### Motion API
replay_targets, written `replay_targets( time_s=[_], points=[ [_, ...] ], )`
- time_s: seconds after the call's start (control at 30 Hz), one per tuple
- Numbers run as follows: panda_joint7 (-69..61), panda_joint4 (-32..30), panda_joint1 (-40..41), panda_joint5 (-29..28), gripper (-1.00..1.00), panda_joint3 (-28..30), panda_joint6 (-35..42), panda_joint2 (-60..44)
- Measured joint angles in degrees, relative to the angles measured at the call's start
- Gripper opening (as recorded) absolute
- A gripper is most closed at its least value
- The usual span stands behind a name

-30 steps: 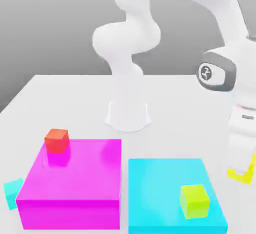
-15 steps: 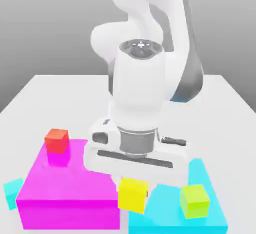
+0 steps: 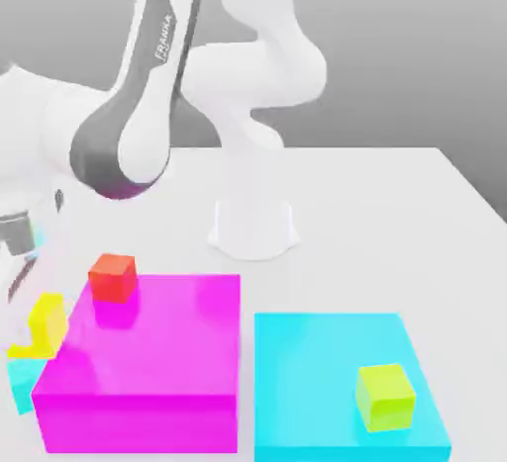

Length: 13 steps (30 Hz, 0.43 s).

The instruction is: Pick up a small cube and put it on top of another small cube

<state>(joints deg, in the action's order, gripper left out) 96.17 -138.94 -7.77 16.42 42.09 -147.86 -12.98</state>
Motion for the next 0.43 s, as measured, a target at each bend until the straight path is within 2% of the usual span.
replay_targets(
  time_s=[0.13,0.17,0.37,0.43],
  points=[
    [-5.41,0.89,5.53,8.91,-1.0,-6.35,-4.53,-6.96],
    [-6.46,1.03,6.48,10.42,1.0,-7.53,-5.33,-8.14],
    [-6.96,1.1,6.97,11.14,1.0,-8.14,-5.69,-8.72],
    [-5.26,0.87,5.47,8.73,1.0,-6.22,-4.38,-6.82]
  ],
)
